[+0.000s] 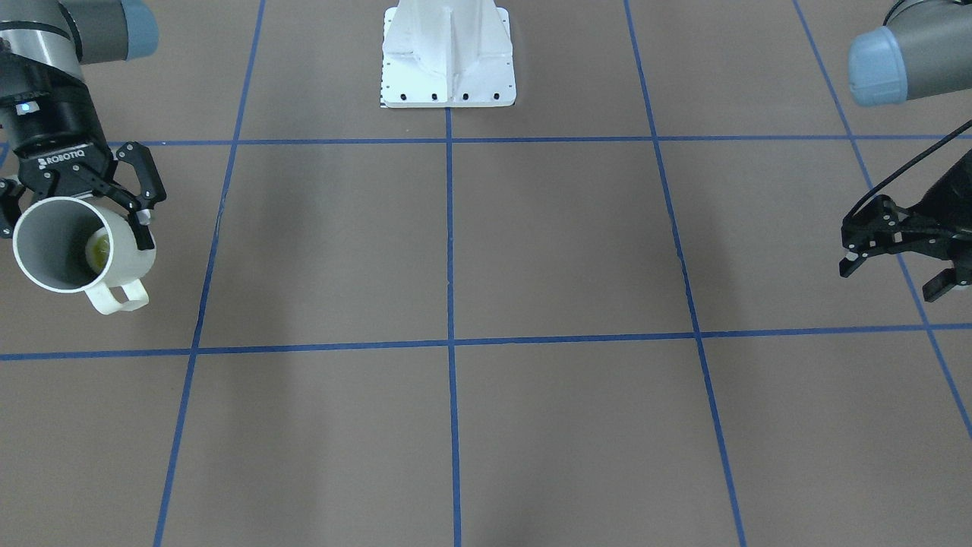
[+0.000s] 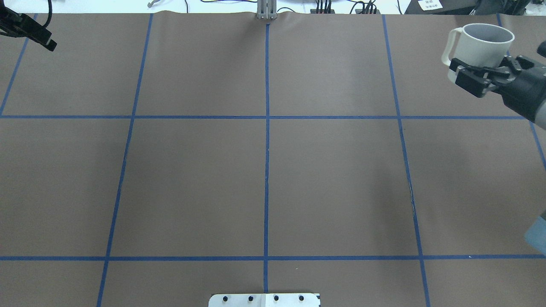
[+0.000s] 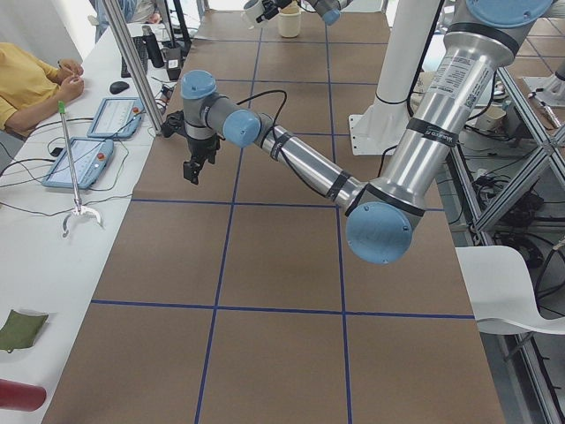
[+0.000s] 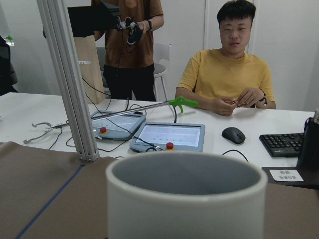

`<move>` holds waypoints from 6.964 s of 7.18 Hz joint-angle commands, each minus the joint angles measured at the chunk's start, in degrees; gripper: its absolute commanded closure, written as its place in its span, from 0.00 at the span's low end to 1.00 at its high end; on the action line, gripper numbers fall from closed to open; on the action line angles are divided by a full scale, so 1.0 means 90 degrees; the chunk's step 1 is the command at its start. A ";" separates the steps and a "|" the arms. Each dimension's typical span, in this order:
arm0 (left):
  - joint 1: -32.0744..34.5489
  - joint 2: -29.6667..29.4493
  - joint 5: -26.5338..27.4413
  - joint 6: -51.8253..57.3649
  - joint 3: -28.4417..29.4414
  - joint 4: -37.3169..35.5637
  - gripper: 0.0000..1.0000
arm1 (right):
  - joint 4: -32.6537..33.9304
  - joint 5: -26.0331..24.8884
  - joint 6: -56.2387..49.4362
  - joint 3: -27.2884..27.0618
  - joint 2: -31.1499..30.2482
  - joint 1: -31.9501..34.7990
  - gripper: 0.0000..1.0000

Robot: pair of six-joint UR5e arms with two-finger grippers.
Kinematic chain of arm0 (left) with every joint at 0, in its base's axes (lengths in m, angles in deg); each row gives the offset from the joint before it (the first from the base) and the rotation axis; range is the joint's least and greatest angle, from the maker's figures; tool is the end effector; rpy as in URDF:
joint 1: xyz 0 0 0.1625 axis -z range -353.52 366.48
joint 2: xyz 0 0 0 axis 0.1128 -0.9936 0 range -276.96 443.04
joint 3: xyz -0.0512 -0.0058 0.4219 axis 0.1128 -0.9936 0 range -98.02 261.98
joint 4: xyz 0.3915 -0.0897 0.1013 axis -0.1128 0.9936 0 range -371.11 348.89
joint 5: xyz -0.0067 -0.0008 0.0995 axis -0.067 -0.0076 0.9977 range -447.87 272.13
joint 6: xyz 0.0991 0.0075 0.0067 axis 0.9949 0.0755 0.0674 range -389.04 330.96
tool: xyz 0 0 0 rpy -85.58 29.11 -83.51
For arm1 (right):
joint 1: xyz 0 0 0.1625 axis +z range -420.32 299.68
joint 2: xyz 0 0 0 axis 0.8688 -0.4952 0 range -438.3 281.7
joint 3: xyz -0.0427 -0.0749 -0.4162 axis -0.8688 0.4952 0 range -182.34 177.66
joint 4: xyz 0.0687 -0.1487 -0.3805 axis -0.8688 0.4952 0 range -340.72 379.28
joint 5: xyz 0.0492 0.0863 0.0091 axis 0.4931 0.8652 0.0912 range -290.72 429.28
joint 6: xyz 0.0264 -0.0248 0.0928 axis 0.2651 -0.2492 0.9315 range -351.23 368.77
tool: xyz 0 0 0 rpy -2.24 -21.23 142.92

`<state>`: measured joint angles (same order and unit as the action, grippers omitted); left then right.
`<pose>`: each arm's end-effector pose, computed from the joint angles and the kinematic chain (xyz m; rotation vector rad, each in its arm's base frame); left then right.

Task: Left arm hands cup to right arm to dump lemon

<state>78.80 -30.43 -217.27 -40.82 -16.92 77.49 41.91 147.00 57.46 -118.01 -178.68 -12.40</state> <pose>0.1232 -0.6173 0.3570 0.3320 0.7822 0.2825 -0.1608 -0.4086 0.3906 1.1365 -0.9010 0.2488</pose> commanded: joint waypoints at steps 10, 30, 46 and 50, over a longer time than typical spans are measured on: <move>-0.0028 -0.0087 -0.0095 -0.0038 0.0022 0.0019 0.00 | -0.6946 0.0027 0.3648 0.4422 -0.1748 0.0740 1.00; -0.0048 -0.0117 -0.0105 -0.0087 -0.0017 0.0058 0.00 | -1.0787 -0.1087 1.1709 0.6924 -0.0703 0.1102 1.00; -0.0048 -0.0068 -0.0105 -0.0078 -0.0026 0.0088 0.00 | -1.0816 -0.1126 1.3237 0.6943 -0.0672 0.1111 1.00; -0.0048 -0.0048 -0.0105 -0.0078 -0.0026 0.0107 0.00 | -1.0816 -0.0705 1.2336 0.6856 -0.0712 0.1121 1.00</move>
<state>78.37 -30.91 -218.21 -41.52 -17.15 78.44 -55.48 140.33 169.56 -55.91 -185.06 -2.35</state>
